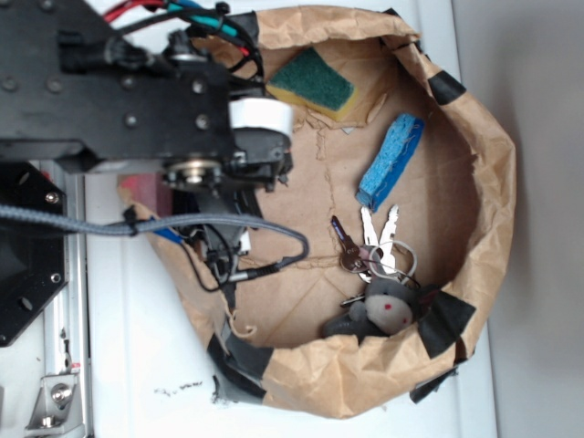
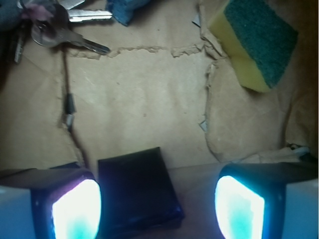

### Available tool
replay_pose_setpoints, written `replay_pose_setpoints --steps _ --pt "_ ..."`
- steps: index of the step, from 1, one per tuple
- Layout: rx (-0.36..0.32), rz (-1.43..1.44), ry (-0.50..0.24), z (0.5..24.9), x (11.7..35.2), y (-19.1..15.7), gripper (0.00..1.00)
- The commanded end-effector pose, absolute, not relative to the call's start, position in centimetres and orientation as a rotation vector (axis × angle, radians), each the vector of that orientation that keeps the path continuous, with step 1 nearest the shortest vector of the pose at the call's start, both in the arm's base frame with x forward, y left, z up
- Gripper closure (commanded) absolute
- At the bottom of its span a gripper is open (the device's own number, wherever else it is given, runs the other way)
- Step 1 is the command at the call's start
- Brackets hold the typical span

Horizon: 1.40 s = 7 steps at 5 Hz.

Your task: Grab the black box.

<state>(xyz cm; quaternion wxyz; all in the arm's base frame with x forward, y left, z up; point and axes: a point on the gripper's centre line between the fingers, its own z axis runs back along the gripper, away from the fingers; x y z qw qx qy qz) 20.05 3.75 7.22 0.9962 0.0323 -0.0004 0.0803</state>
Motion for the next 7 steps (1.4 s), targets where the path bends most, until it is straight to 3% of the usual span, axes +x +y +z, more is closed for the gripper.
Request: replay_pose_setpoints --steps 1,2,3,4,5,7 --pt "0.13 0.147 -0.041 6.7 21.9 5.3 0.0" --pt "0.165 0.117 -0.039 5.3 21.7 5.9 0.0" --pt "0.144 0.08 0.0 4.1 21.7 5.4 0.0" --pt "0.075 0.082 0.085 4.3 22.0 5.5 0.0" --pt "-0.036 0.074 0.284 4.9 21.9 5.4 0.0" --pt "-0.077 0.051 0.33 7.2 21.3 5.2 0.0"
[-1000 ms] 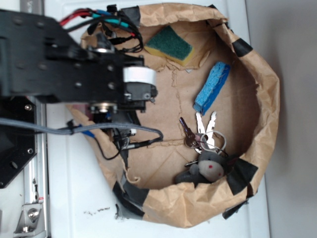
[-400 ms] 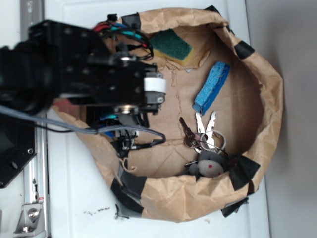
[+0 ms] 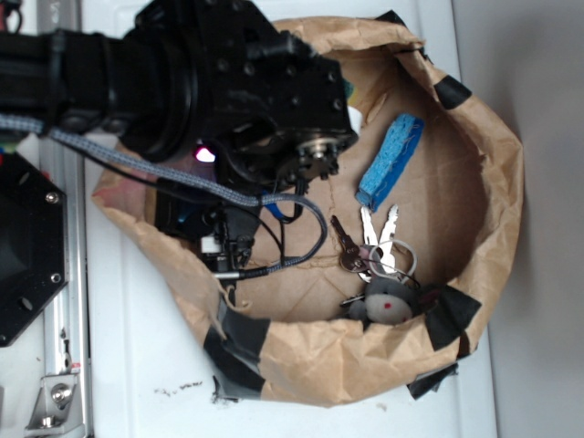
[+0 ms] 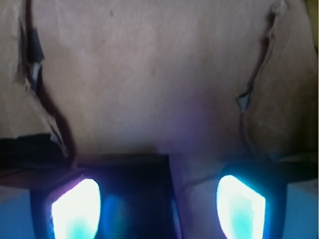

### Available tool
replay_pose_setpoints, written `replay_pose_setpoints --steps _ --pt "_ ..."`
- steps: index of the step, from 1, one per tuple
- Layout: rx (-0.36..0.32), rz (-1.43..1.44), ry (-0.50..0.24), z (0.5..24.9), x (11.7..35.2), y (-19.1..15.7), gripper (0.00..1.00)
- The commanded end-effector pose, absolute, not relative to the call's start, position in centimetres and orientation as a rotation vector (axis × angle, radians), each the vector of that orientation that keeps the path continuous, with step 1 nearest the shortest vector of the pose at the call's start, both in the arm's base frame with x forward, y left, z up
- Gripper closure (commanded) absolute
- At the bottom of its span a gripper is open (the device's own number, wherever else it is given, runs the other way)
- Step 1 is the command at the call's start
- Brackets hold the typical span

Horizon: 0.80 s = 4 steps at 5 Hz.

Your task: Grab the black box.

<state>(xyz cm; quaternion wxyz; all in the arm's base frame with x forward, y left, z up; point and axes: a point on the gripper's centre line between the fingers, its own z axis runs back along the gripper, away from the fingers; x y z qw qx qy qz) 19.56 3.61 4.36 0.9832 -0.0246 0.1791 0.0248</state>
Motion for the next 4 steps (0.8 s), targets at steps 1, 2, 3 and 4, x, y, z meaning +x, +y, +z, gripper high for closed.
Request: replay_pose_setpoints --steps 1,2,3,4 --pt "-0.076 0.039 0.371 7.5 20.8 5.4 0.0" --pt "-0.092 0.016 0.393 7.8 20.2 5.3 0.0" --pt "-0.132 -0.004 0.437 7.6 20.0 5.2 0.0" --pt "-0.177 -0.036 0.45 8.1 19.8 4.8 0.0"
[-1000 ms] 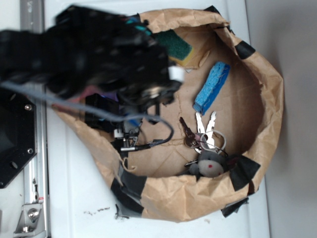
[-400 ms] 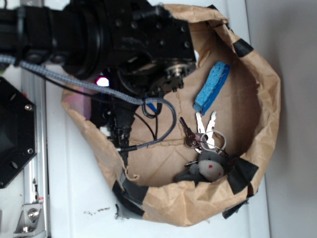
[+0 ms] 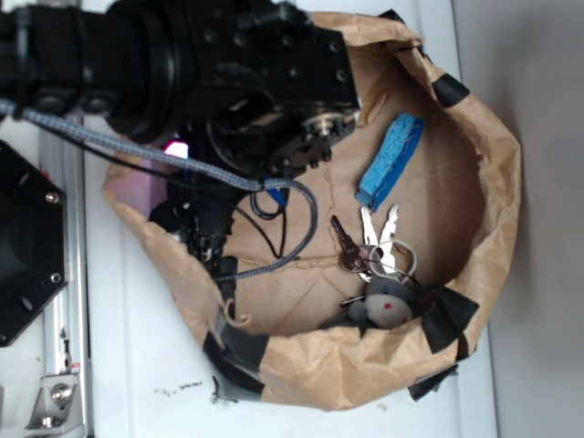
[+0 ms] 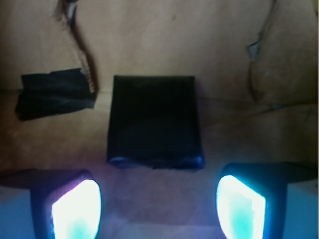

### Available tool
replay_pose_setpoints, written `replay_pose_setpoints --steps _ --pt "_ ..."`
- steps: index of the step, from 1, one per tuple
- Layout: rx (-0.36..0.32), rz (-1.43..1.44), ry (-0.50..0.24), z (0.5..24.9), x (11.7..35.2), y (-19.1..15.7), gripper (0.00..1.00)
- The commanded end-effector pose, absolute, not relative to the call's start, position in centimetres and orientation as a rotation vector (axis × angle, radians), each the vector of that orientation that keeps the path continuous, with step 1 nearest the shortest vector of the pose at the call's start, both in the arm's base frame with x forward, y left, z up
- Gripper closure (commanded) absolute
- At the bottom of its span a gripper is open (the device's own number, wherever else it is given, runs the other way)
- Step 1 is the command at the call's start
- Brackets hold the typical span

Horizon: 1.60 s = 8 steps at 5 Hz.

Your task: Grab the black box.

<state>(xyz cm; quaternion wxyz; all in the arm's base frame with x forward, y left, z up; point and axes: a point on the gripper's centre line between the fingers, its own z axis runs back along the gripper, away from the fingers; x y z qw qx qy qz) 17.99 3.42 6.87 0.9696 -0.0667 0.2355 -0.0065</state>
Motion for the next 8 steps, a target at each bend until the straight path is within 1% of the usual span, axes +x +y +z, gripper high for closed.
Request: replay_pose_setpoints --steps 1,2,3,4,5,6,7,8 --pt "-0.169 -0.038 0.416 7.8 20.0 4.6 0.0" --pt "-0.167 -0.04 0.406 7.0 20.4 4.6 0.0" --pt "-0.165 -0.036 0.38 5.8 21.2 4.4 0.0" --pt "-0.194 -0.032 0.373 5.0 21.4 4.0 0.0" --pt "-0.2 -0.009 0.354 4.9 21.9 3.9 0.0" --pt "-0.277 0.04 0.317 4.9 22.3 4.6 1.0" --pt "-0.278 0.053 0.281 4.9 22.5 5.1 1.0" --pt "-0.278 0.06 0.274 5.2 23.0 5.1 1.0"
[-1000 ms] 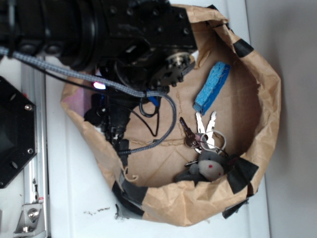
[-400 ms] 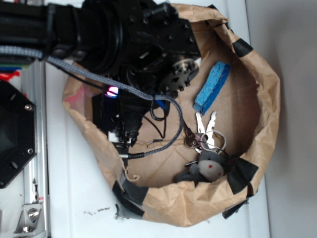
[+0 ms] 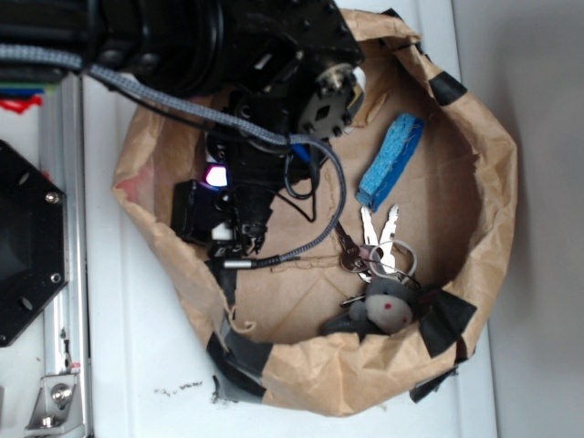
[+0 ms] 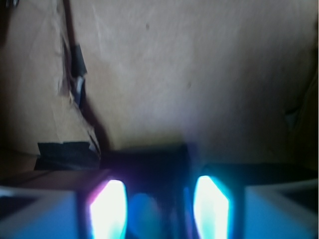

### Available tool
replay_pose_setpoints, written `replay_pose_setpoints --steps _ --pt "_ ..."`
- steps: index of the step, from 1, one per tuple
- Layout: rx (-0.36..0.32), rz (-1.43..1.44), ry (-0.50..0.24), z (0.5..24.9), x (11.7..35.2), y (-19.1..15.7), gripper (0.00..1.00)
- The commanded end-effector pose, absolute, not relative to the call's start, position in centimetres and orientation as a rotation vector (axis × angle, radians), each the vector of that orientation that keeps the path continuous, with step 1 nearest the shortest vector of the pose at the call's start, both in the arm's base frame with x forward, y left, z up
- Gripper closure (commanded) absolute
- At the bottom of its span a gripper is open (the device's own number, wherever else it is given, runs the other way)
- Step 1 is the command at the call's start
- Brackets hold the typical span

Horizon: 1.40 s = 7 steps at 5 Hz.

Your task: Grab the black box.

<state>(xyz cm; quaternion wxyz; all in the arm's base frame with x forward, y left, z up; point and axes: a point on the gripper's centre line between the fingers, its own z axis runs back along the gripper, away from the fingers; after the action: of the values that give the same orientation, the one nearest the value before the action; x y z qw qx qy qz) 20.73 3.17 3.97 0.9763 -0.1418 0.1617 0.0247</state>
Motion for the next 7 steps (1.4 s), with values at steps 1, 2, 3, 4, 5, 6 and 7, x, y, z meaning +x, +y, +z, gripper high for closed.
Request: replay_pose_setpoints --steps 1,2,3,4,5,6,7 --pt "-0.281 0.068 0.258 5.6 23.4 5.2 1.0" --pt "-0.295 0.095 0.185 7.3 24.5 5.4 1.0" --pt "-0.305 0.117 0.143 9.0 25.0 5.5 1.0" --pt "-0.244 0.088 0.178 8.8 24.1 5.4 0.08" --pt "-0.192 0.049 0.25 7.6 22.2 5.5 0.0" --pt "-0.161 0.019 0.285 5.7 21.3 5.4 0.0" --pt "-0.176 0.02 0.359 3.7 20.9 5.5 0.0"
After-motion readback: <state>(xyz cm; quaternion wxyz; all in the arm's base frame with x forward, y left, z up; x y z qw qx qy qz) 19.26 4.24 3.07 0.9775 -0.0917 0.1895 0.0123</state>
